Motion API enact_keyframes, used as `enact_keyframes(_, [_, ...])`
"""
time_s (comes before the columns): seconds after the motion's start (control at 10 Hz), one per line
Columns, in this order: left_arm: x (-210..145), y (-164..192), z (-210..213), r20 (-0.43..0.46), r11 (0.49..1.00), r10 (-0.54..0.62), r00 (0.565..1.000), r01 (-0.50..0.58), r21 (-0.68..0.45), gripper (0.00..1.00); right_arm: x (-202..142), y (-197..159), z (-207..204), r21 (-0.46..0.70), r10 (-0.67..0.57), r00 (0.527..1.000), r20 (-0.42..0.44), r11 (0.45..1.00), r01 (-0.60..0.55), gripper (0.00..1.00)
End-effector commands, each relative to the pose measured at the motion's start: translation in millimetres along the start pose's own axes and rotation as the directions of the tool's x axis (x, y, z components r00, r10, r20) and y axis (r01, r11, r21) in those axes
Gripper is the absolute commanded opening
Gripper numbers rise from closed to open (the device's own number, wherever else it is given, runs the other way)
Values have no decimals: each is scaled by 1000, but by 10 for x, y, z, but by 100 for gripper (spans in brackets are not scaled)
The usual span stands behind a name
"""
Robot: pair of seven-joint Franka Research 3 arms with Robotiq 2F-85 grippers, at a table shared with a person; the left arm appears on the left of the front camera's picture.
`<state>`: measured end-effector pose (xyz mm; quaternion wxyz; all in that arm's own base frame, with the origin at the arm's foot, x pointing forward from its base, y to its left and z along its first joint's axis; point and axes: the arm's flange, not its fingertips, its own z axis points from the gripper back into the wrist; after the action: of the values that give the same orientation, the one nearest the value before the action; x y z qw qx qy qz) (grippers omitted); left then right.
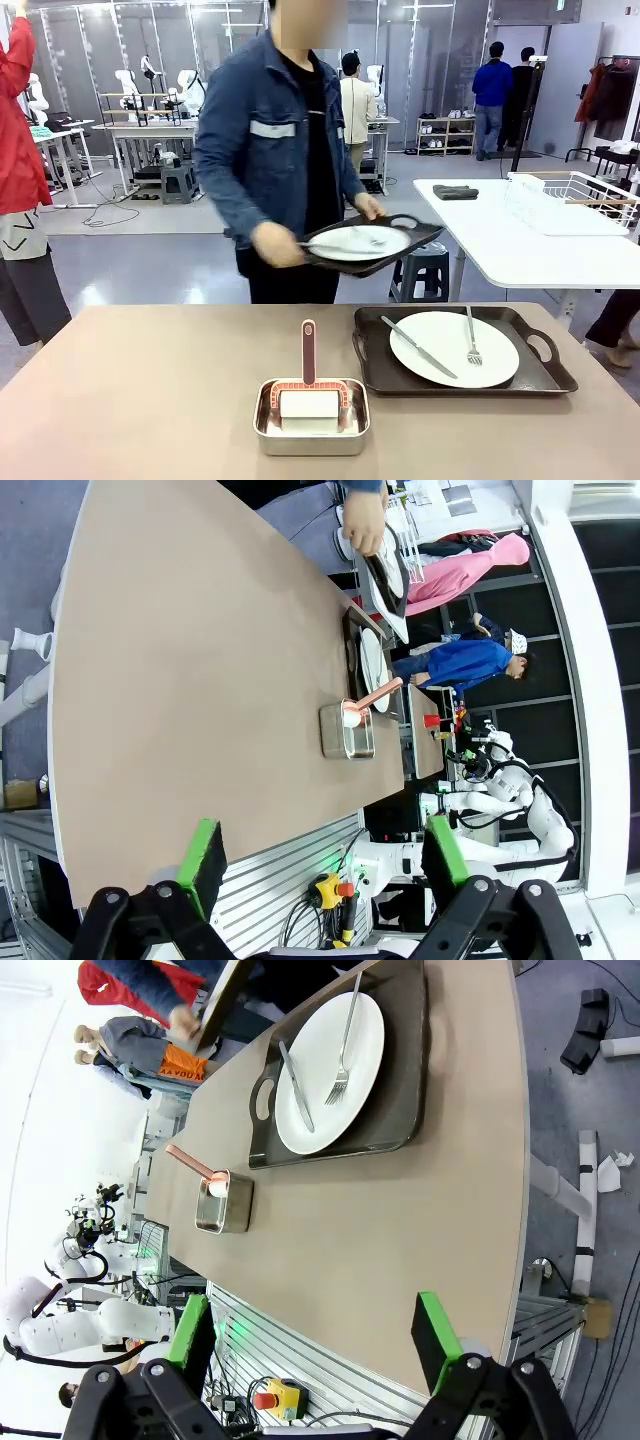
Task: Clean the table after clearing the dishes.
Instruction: When the left (or right) Handle tray is removed, use the left hand (or right hand) to clean the left (or right) side of the table with the Lint Roller.
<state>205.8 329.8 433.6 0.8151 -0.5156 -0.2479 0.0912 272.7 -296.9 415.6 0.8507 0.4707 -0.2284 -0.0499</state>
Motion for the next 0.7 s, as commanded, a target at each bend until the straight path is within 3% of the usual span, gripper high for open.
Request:
enact_keyframes(0.0, [0, 0, 0, 0, 1000, 0, 1000, 0, 0, 100, -13, 47, 26, 10, -2, 1000, 4, 1000, 2, 100])
enact_keyframes(0.1, [188, -266, -43, -34, 994, -72, 997, 75, 75, 100, -13, 47, 26, 10, -2, 1000, 4, 1000, 2, 100])
enact_keyframes(0.3, [832, -1306, -528, -193, 933, -274, 942, 309, 183, 100, -13, 47, 26, 10, -2, 1000, 4, 1000, 2, 100])
enact_keyframes(0.4, [1076, -1879, -1052, -331, 873, -361, 872, 441, 210, 100, -13, 47, 26, 10, -2, 1000, 4, 1000, 2, 100])
enact_keyframes(0.6, [1219, -2914, -2402, -596, 708, -467, 653, 680, 190, 100, -13, 47, 26, 10, -2, 1000, 4, 1000, 2, 100])
